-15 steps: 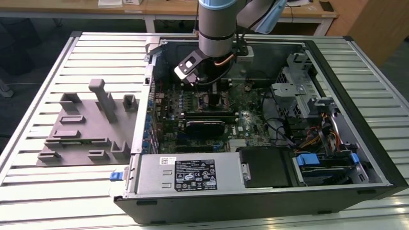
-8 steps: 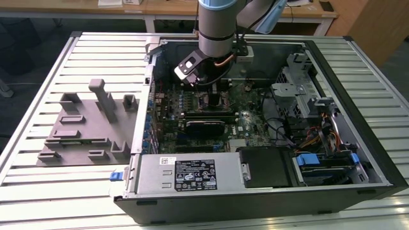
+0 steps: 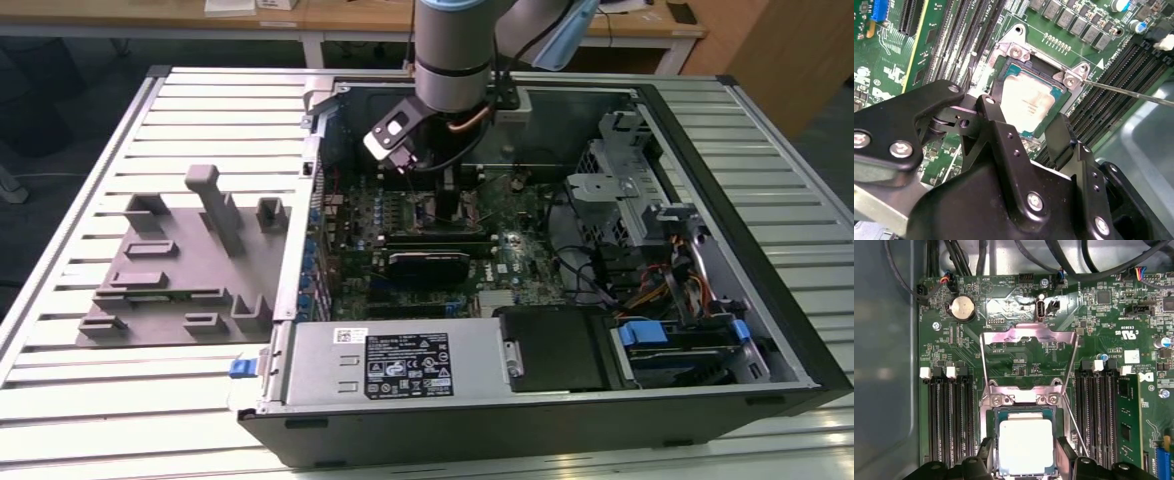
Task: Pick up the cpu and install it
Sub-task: 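Place the cpu into insertion slot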
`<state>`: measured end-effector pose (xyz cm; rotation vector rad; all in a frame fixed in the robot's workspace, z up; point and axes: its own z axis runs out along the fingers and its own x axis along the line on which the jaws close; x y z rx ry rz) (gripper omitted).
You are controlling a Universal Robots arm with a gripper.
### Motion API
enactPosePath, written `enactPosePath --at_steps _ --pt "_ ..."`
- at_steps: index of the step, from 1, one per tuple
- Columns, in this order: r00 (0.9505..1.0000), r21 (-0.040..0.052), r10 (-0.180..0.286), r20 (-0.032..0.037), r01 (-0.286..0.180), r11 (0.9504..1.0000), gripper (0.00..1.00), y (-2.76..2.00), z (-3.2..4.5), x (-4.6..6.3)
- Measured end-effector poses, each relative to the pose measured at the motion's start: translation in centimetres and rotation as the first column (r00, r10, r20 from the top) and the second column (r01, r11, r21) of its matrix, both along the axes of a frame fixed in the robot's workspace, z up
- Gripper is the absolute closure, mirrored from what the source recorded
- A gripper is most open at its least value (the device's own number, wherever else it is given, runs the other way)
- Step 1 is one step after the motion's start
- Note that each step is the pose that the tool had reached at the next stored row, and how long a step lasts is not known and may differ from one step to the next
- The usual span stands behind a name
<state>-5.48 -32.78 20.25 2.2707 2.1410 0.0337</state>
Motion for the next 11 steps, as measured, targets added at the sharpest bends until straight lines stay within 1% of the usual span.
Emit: enactPosePath --at_steps 2,10,11 --pt "1.0000 -0.0001 0.000 -0.0001 0.000 1.0000 0.39 0.00 0.17 0.00" --pt "1.0000 0.0000 0.000 0.0000 0.000 1.0000 0.40 0.00 0.20 0.00" --pt "1.0000 0.0000 0.000 0.0000 0.000 1.0000 0.47 0.00 0.20 0.00"
